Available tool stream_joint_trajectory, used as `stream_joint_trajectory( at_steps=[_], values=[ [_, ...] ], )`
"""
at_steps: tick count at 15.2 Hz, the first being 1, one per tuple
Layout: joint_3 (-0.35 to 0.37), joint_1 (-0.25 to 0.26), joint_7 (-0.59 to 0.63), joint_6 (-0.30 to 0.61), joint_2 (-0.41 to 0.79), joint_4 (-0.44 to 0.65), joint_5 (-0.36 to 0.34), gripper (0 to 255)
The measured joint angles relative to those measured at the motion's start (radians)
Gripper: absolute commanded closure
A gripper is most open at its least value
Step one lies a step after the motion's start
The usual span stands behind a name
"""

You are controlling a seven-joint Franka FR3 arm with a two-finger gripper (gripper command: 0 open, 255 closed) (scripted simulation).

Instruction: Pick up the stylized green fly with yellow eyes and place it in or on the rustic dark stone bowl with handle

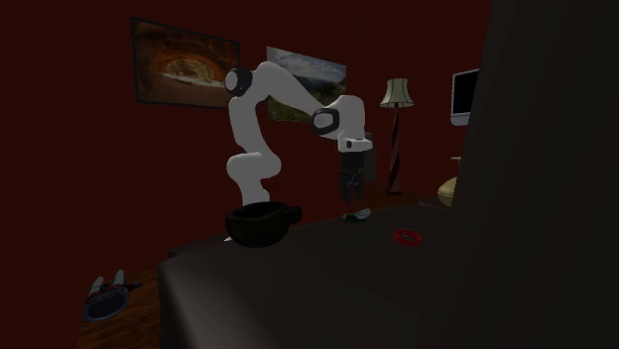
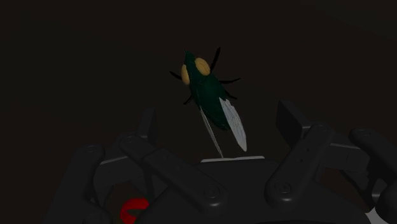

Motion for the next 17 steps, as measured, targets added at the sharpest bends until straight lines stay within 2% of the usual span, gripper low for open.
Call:
stream_joint_trajectory(
  at_steps=[7, 14, 15, 17],
  values=[
    [0.002, -0.006, 0.014, 0.124, 0.097, -0.028, -0.014, 0],
    [0.002, -0.007, 0.016, 0.144, 0.108, -0.036, -0.016, 0],
    [0.002, -0.007, 0.016, 0.144, 0.108, -0.036, -0.016, 255],
    [0.002, -0.007, 0.016, 0.146, 0.105, -0.033, -0.016, 255]
  ],
)
